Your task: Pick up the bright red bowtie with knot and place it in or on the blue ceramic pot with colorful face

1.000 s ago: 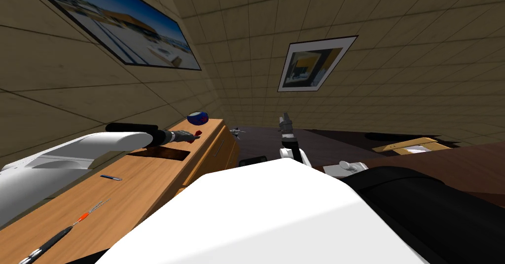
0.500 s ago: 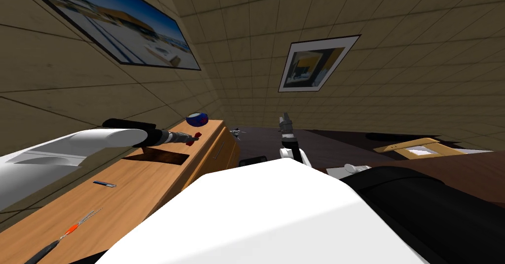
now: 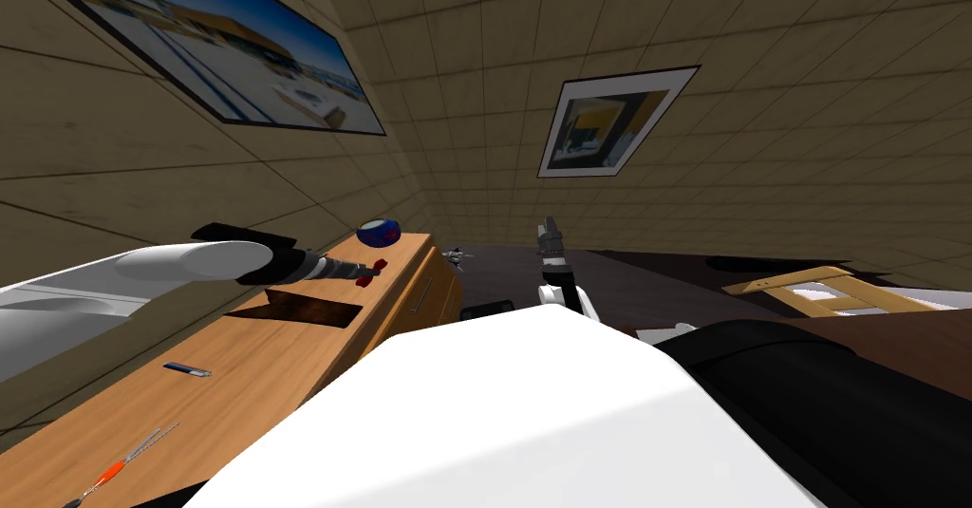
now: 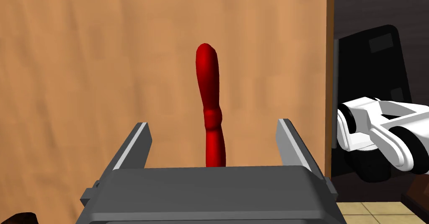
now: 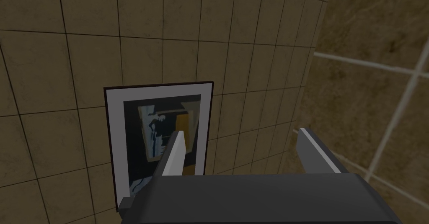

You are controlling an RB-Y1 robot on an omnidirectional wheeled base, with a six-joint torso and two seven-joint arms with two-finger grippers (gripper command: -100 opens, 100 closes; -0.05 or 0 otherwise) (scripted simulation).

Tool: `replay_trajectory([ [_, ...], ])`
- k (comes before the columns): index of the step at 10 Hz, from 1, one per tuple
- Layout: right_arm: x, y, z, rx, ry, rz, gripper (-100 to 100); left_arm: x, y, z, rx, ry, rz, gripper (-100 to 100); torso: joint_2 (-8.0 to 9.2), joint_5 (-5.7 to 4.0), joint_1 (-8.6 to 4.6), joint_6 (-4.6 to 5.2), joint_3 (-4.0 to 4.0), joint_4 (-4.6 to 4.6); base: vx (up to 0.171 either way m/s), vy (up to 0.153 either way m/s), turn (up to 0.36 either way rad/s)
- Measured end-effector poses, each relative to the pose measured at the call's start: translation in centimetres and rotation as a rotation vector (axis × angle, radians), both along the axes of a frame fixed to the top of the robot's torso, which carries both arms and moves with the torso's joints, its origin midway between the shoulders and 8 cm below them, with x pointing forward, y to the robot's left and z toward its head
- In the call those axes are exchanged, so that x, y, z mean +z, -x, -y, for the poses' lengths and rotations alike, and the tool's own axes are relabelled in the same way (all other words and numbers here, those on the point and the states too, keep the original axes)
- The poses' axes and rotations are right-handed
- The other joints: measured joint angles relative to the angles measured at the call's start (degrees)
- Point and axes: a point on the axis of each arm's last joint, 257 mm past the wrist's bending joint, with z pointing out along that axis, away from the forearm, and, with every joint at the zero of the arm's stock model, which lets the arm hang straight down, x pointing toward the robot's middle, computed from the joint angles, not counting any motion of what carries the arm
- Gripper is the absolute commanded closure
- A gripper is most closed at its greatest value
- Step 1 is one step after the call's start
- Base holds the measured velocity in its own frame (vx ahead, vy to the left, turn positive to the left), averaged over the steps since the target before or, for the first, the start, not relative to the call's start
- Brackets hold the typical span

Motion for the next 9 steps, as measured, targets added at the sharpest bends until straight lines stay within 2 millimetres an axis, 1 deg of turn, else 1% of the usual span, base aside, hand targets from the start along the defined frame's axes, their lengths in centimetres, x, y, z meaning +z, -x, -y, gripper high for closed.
replay_trajectory([
  [3,0.0,0.0,0.0,0.000,0.000,0.000,0,-0.1,1.4,0.6,0.038,0.046,-0.072,-100,0.06,-0.01,-0.04,0.00,0.03,0.01,0.039,0.017,-0.003],
  [4,0.0,0.0,0.0,0.000,0.000,0.000,0,-0.1,1.5,0.7,0.039,0.048,-0.075,0,0.14,-0.01,-0.08,0.00,0.07,0.03,0.000,0.000,0.000],
  [5,0.0,0.0,0.0,0.000,0.000,0.000,0,-0.1,1.5,0.7,0.039,0.047,-0.075,-100,0.20,-0.02,-0.11,0.00,0.11,0.04,0.021,-0.030,-0.055],
  [7,0.0,0.0,0.0,0.000,0.000,0.000,0,-1.5,1.7,-0.1,0.048,0.048,-0.074,-100,0.16,-0.05,-0.26,0.01,0.09,0.03,0.018,-0.032,-0.026],
  [8,0.0,0.0,0.0,0.000,0.000,0.000,0,-1.6,1.7,-0.1,0.047,0.048,-0.074,100,0.20,-0.06,-0.21,0.00,0.11,0.04,0.000,0.000,0.000],
  [9,0.0,0.0,0.0,0.000,0.000,0.000,0,-1.6,1.7,-0.1,0.047,0.048,-0.074,100,0.23,-0.04,-0.16,0.00,0.13,0.05,0.000,0.000,0.000],
])
